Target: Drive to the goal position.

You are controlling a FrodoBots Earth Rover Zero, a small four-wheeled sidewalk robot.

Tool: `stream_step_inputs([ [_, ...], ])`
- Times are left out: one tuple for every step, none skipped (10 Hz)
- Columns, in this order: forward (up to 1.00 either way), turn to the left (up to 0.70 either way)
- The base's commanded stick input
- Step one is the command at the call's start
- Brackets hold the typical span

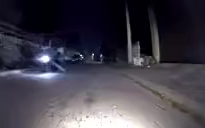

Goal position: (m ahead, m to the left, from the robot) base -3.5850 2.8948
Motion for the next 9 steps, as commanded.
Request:
stream_step_inputs([
  [0.12, 0.03],
  [0.12, 0.03],
  [0.12, 0.07],
  [0.12, 0.15],
  [0.12, 0.23],
  [0.12, 0.24],
  [0.12, 0.24],
  [0.12, 0.24],
  [0.12, 0.24],
])
